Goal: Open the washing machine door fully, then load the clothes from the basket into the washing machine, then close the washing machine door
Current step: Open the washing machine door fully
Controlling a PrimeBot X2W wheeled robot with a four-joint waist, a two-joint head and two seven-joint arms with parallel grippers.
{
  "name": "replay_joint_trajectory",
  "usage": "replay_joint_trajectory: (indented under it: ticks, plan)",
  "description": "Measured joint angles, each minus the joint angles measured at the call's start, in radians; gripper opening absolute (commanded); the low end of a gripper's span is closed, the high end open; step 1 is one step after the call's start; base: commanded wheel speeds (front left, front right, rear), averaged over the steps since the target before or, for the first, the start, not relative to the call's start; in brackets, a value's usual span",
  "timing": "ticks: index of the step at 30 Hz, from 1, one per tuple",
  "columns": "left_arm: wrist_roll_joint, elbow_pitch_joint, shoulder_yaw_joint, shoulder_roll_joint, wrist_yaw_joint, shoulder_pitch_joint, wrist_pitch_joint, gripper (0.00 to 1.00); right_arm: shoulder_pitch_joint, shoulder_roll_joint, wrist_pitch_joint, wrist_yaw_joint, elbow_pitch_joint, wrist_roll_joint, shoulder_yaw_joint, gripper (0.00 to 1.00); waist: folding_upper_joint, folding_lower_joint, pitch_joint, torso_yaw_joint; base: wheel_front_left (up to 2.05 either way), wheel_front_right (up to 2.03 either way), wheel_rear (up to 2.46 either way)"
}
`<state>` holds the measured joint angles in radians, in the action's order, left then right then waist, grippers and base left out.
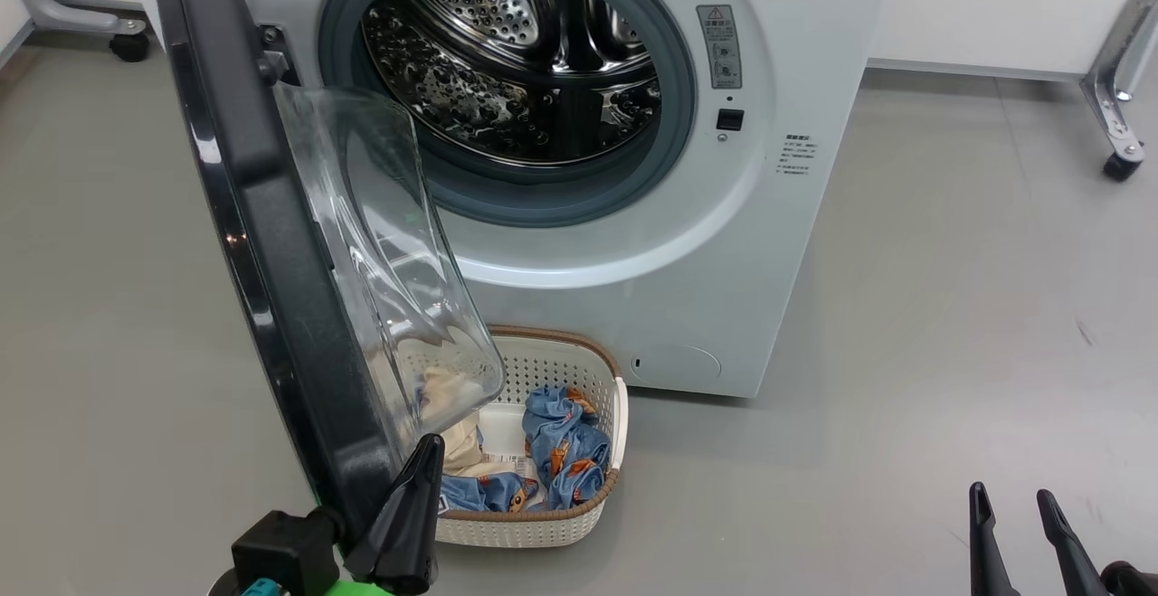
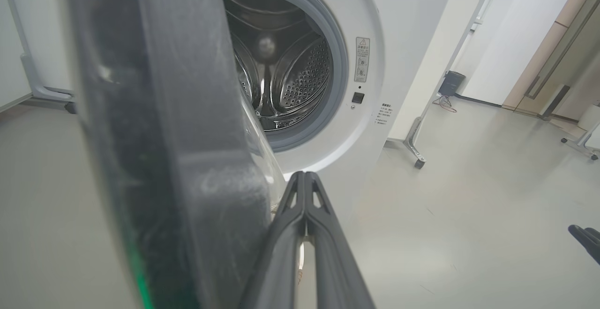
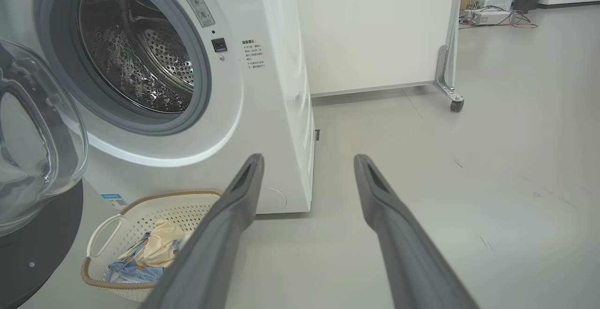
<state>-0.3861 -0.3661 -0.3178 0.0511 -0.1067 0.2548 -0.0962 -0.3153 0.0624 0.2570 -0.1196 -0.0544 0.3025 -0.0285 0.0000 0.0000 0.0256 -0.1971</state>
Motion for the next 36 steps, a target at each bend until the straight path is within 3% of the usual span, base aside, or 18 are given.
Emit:
replay_joint_trajectory:
  ticks: [18,28,36]
  plan:
    - [0.016,0.005,0.109,-0.001,-0.01,0.001,-0.006,0.0,-0.002,-0.008,0.0,-0.003,-0.009,-0.004,0.007,1.0,0.0,0.0,0.004,-0.127,0.0,0.0,0.0]
    - [-0.044,0.105,0.325,-0.003,-0.012,-0.006,0.067,0.0,-0.002,-0.006,0.0,-0.003,-0.011,-0.012,0.072,1.0,0.0,0.0,-0.013,-0.176,0.0,0.0,0.0]
    - [-0.057,0.249,0.498,-0.008,-0.013,-0.086,0.137,0.0,0.0,0.006,0.0,-0.003,-0.026,-0.013,0.129,1.0,0.0,0.0,-0.02,-0.153,0.0,0.0,0.0]
